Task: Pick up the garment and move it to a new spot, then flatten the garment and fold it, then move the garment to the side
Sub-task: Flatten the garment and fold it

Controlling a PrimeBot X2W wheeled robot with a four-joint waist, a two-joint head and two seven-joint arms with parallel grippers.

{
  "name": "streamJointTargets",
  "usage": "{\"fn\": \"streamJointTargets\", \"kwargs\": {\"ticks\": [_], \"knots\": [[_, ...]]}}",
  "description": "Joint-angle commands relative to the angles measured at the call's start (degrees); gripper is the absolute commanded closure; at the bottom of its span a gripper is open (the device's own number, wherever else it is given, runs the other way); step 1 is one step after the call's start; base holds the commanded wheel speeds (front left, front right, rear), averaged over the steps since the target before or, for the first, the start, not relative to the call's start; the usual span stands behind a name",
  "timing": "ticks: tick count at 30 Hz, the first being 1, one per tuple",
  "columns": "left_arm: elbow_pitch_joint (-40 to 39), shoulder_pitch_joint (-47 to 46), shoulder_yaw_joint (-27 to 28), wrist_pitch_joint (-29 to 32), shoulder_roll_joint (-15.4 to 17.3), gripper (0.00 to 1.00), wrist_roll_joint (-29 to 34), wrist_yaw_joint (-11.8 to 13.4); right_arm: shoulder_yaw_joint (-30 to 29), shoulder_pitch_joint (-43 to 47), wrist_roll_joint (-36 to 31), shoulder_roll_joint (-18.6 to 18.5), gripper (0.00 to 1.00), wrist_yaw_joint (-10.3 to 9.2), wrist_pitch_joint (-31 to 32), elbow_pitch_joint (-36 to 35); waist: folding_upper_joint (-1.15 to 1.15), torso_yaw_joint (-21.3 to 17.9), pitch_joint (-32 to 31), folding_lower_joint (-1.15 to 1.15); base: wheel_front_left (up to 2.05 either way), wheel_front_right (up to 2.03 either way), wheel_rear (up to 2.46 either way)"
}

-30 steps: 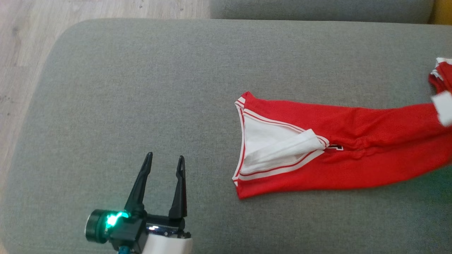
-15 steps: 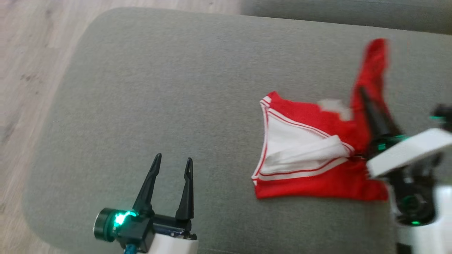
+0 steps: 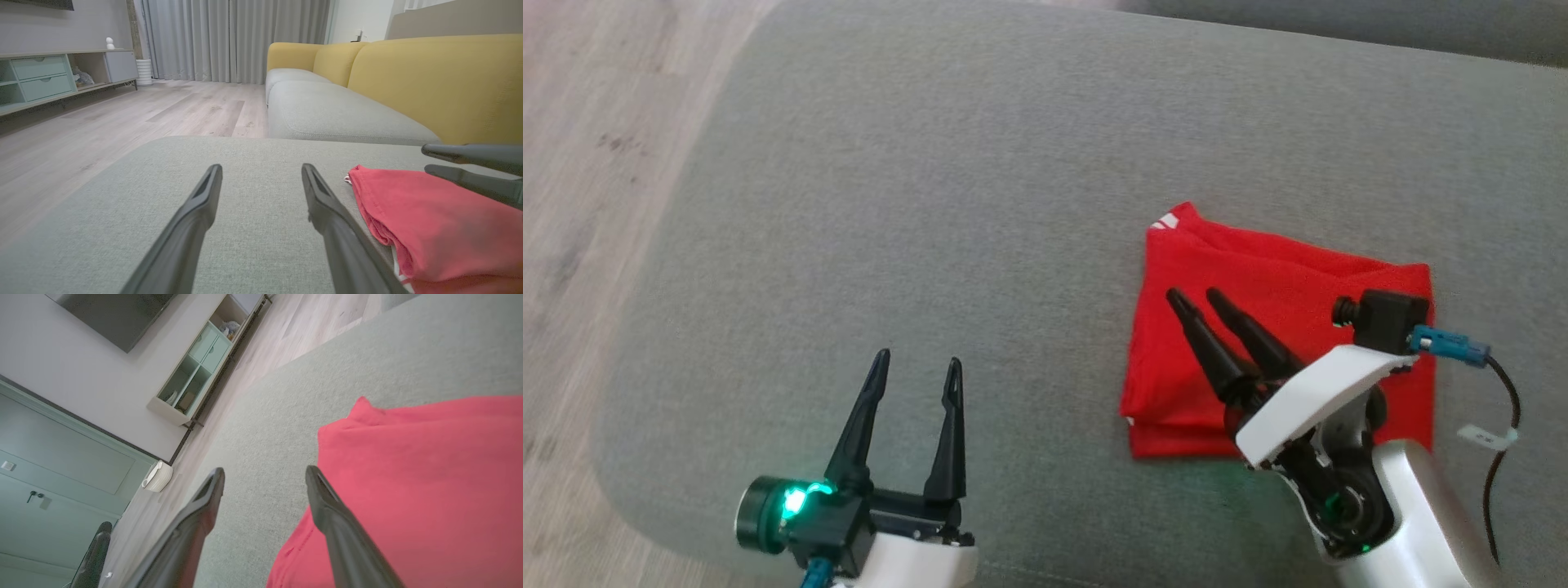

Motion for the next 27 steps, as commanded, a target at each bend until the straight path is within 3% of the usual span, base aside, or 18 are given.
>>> {"fn": "streamJointTargets", "kwargs": {"ticks": [1,6,10,17,22,27], "knots": [[-1.7,-2.5,2.4,-0.5,-0.7,0.0,0.8,-0.4,1.2,-3.0,-1.3,0.5,0.0,-0.04,-1.2,-2.3,0.0,-1.1,-0.4,0.0,0.0,0.0,0.0],[-1.3,-2.4,3.7,-0.5,-0.9,0.0,0.9,-0.8,-2.0,-3.8,-8.1,-1.0,0.0,-0.04,-7.0,-4.4,0.0,-4.2,-2.7,0.0,0.0,0.0,0.0],[-0.7,-1.8,4.9,-0.5,-1.0,0.0,0.1,-1.1,-4.5,-2.2,-11.6,-4.4,0.0,-0.04,-14.0,-5.2,0.0,-6.9,-5.2,0.0,0.0,0.0,0.0],[3.5,1.5,6.4,-0.5,-1.2,0.0,-2.5,-1.3,-6.6,5.0,-25.1,-6.7,0.0,-0.04,-28.5,1.9,0.0,-10.9,-11.4,0.0,0.0,0.0,0.0],[5.3,2.7,6.9,-0.5,-1.3,0.0,-3.7,-2.1,-9.6,11.0,-32.3,-3.6,0.0,-0.04,-34.0,7.7,0.0,-11.6,-14.1,0.0,0.0,0.0,0.0],[6.7,3.8,7.9,-0.5,-1.2,0.0,-2.6,-2.9,-10.9,15.0,-36.2,-1.6,0.0,-0.04,-34.2,5.3,0.0,-12.5,-15.5,0.0,0.0,0.0,0.0]]}}
